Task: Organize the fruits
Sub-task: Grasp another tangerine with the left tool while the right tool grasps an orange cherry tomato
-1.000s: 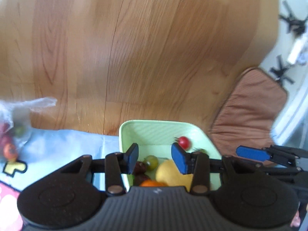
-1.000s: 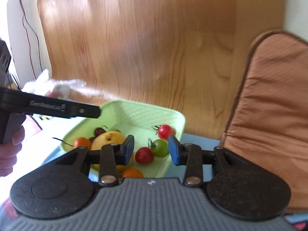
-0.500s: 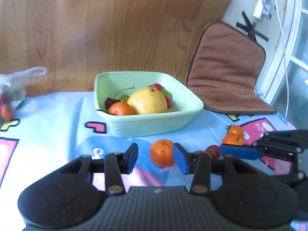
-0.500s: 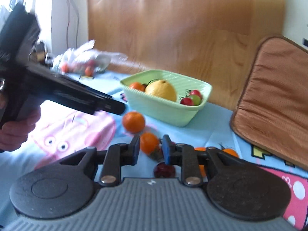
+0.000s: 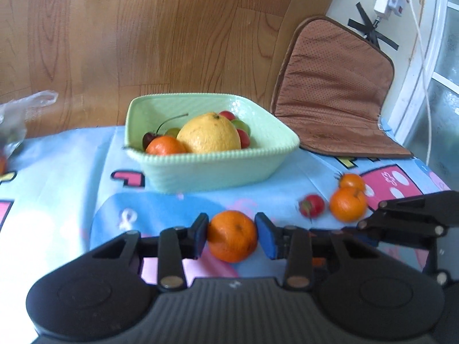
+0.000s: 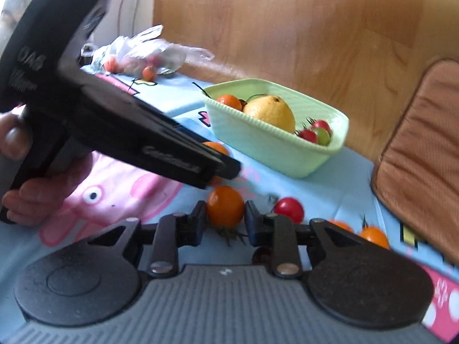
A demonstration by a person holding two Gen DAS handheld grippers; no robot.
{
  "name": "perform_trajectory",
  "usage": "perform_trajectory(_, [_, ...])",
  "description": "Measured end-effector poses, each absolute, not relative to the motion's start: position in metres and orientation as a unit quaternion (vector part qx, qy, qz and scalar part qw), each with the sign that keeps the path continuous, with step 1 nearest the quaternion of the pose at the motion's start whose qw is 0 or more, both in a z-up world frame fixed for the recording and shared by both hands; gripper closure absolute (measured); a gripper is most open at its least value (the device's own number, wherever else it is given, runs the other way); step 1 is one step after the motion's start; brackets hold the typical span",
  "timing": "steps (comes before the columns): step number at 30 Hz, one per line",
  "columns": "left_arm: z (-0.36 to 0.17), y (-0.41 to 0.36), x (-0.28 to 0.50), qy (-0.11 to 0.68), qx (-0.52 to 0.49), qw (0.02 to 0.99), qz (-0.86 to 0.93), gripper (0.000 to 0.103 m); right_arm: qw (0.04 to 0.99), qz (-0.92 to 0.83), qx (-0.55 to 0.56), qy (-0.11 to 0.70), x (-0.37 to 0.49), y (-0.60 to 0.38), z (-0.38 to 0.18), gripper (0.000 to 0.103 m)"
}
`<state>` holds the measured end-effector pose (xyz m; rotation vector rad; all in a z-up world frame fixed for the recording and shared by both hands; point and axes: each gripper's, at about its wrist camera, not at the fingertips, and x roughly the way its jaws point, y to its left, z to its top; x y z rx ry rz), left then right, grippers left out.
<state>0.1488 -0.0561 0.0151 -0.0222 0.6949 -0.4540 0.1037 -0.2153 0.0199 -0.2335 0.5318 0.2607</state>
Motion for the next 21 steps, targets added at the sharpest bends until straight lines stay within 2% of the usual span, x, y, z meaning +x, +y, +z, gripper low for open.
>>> perform_trajectory(12, [0.024,-0.022,0.023,0.312,-0.042,0.919,-0.238,0.067,0.960,0.136,-0.043,0.240,0.001,-0.196,0.007,0.072])
perform_trajectory(21, [0.015,-0.029,-0.019,0.306,-0.021,0.922,-0.238,0.067,0.963,0.112,-0.023,0.243,-0.031,-0.190,-0.001,0.072])
